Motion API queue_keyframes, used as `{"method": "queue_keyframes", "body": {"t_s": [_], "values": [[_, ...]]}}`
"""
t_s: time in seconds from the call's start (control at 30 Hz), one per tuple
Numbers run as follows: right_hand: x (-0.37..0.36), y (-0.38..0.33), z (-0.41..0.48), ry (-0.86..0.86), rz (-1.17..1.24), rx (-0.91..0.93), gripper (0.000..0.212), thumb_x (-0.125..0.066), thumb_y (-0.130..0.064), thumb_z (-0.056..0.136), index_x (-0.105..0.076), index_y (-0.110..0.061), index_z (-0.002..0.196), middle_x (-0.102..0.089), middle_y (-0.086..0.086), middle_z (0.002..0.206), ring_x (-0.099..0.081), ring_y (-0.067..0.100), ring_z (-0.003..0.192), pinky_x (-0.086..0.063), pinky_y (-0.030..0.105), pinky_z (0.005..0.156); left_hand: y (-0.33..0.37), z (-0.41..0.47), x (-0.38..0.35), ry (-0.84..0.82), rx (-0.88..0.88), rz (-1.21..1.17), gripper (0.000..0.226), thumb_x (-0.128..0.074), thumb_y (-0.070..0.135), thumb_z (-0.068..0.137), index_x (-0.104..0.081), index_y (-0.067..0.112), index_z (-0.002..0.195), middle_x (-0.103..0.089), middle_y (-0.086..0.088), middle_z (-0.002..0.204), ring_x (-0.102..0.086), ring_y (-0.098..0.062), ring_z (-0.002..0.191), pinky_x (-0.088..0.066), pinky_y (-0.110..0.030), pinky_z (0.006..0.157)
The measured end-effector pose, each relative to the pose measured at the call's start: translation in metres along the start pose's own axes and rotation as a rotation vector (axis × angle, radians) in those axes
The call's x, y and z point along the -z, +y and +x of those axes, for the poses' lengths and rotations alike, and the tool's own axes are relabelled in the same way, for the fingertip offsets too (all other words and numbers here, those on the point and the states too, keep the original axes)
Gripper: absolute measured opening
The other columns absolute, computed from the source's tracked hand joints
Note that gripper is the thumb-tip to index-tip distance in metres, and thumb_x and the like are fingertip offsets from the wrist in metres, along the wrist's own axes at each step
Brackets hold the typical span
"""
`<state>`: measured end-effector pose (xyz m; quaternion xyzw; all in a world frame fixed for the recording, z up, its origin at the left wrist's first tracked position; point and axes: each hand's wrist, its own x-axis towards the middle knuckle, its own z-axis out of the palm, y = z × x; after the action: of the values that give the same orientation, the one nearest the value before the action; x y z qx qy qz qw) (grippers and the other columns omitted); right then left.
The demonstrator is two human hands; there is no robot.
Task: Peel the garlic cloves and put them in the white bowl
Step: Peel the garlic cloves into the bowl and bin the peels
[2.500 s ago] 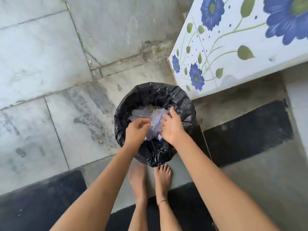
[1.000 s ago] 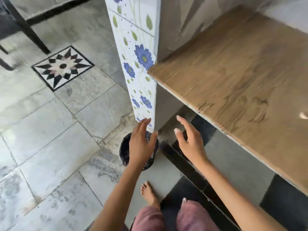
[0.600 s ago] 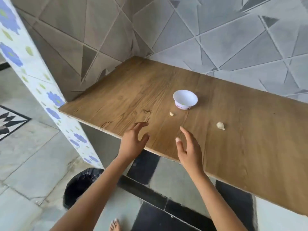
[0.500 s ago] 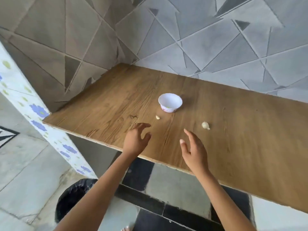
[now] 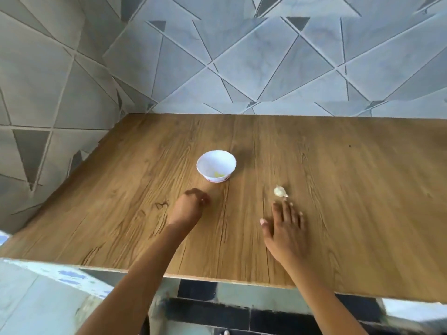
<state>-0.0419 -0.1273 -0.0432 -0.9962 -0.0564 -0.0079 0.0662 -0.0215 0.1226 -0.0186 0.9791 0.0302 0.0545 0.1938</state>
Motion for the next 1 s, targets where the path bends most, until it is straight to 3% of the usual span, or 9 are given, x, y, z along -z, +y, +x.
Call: {"method": "queue_keyframes", "body": {"t_s": [0.1,0.23,0.37,0.47,0.57,0.67,0.73,0.87,1.0], "values": [[-0.001,0.000,0.004,-0.021,-0.004,0.013,0.066,-0.008,-0.055,0.095,0.001,-0.019,0.150,0.001,0.008,0.158,0.003,0.024,0.146,0.005,0.042,0.117,-0.001,0.009,0.016,0.115,0.008,-0.169,0.023,-0.059,0.003,0.086,-0.073,0.012,0.102,-0.071,-0.005,0.102,-0.065,-0.021,0.089,-0.047,-0.023,0.080],[-0.005,-0.003,0.007,-0.029,-0.003,0.002,0.066,-0.005,-0.056,0.094,0.008,-0.021,0.148,0.005,0.006,0.158,0.008,0.022,0.145,0.007,0.042,0.118,0.021,0.056,0.050,0.240,-0.024,-0.284,0.018,-0.065,0.012,0.082,-0.072,0.018,0.098,-0.072,0.001,0.088,-0.065,-0.015,0.072,-0.044,-0.021,0.065],[-0.005,-0.009,0.010,-0.013,0.008,0.000,0.071,0.004,-0.060,0.089,0.006,-0.022,0.149,0.006,0.006,0.158,0.009,0.020,0.145,0.006,0.041,0.118,0.032,0.119,0.050,-0.133,0.002,0.179,0.019,-0.060,0.017,0.084,-0.066,0.017,0.102,-0.065,-0.002,0.106,-0.063,-0.024,0.095,-0.051,-0.032,0.079],[-0.002,-0.011,0.007,0.004,0.012,-0.005,0.078,0.014,-0.062,0.083,0.002,-0.023,0.150,0.005,0.004,0.158,0.007,0.018,0.145,0.008,0.039,0.117,0.031,0.139,0.034,-0.348,-0.023,0.375,0.028,-0.052,0.019,0.091,-0.061,0.012,0.116,-0.057,-0.006,0.123,-0.054,-0.026,0.115,-0.044,-0.032,0.094],[0.003,-0.012,0.007,0.013,0.102,0.019,0.071,-0.003,-0.059,0.090,-0.009,-0.022,0.151,-0.001,0.004,0.158,0.004,0.017,0.146,0.006,0.038,0.118,0.028,0.140,0.032,-0.365,-0.019,0.396,0.029,-0.053,0.020,0.091,-0.060,0.012,0.118,-0.057,-0.006,0.125,-0.053,-0.024,0.118,-0.041,-0.031,0.097],[0.009,-0.007,0.003,0.162,0.462,0.005,0.051,-0.042,-0.039,0.097,-0.040,-0.013,0.140,-0.033,0.006,0.151,-0.026,0.018,0.141,-0.021,0.041,0.116,0.043,0.132,0.040,-0.168,-0.071,0.262,0.019,-0.052,0.013,0.089,-0.065,0.007,0.101,-0.065,-0.008,0.107,-0.061,-0.025,0.100,-0.046,-0.030,0.082],[0.012,-0.002,0.001,0.252,0.692,-0.036,0.044,-0.050,-0.029,0.095,-0.046,-0.013,0.135,-0.044,0.002,0.142,-0.039,0.013,0.132,-0.035,0.035,0.109,0.070,0.113,0.041,-0.043,-0.235,0.052,0.017,-0.053,0.008,0.086,-0.070,0.010,0.089,-0.070,-0.007,0.090,-0.065,-0.025,0.083,-0.047,-0.030,0.070],[0.015,0.010,0.005,0.237,0.832,-0.137,0.047,-0.052,-0.024,0.095,-0.040,-0.016,0.139,-0.045,-0.001,0.139,-0.042,0.007,0.124,-0.035,0.023,0.101,0.127,0.081,0.014,-0.244,-0.555,-0.109,0.020,-0.064,0.011,0.084,-0.070,0.013,0.103,-0.070,-0.005,0.103,-0.065,-0.021,0.092,-0.047,-0.027,0.079],[0.021,0.025,0.019,0.140,1.050,-0.247,0.047,-0.053,-0.015,0.095,-0.039,-0.017,0.140,-0.048,-0.001,0.135,-0.050,0.005,0.112,-0.039,0.007,0.086,0.144,0.081,-0.027,-0.320,-0.545,0.012,0.033,-0.065,0.021,0.085,-0.064,0.015,0.118,-0.064,-0.004,0.118,-0.060,-0.021,0.105,-0.047,-0.035,0.088]]}}
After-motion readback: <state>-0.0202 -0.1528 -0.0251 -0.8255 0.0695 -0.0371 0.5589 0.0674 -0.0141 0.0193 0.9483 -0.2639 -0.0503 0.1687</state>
